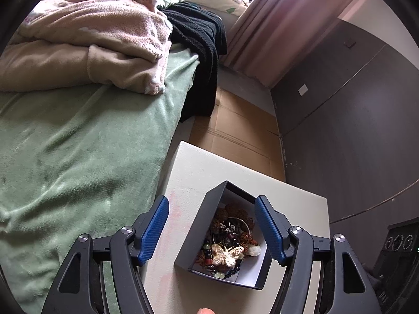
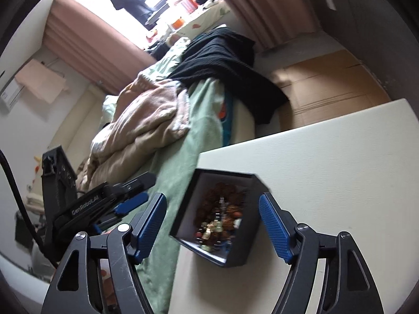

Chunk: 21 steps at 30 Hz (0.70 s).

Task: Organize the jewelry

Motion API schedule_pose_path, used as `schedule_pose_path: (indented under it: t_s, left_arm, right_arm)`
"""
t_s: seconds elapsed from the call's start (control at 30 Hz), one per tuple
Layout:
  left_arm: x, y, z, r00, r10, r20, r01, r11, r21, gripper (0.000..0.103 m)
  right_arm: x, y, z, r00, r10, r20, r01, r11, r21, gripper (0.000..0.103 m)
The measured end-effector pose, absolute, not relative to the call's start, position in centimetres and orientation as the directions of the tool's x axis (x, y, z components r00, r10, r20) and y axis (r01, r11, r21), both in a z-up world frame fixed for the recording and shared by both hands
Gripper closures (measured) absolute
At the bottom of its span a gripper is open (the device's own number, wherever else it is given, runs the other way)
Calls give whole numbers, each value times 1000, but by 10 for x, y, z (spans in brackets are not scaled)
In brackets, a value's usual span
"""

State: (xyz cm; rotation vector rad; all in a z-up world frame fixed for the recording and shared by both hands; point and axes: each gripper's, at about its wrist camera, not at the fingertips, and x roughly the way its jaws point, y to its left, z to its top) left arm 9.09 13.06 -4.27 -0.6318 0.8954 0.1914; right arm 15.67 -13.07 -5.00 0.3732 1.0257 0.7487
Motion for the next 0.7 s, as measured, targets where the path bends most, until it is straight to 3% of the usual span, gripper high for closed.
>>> schedule_pose_path:
  t_s: [0.13, 0.33, 0.43, 0.7]
  left_arm:
    - [91, 117, -42, 615, -82, -784, -396, 828, -397, 32]
    - [85, 88, -37, 618, -56, -784, -368, 860, -352, 14]
    - [81, 69, -32, 624, -29, -781, -332, 895, -298, 0]
    - [69, 36, -16, 650, 21, -760, -313, 919, -242, 0]
  right_arm:
    - [149, -156, -40, 362, 674, -644, -358, 738, 572, 25]
    - [139, -181, -27, 411, 604, -682, -337, 796, 502, 19]
    - [134, -193, -20, 432, 592, -680, -337, 806, 487, 2]
    - [119, -222, -1, 496, 566, -658, -348, 824, 446, 0]
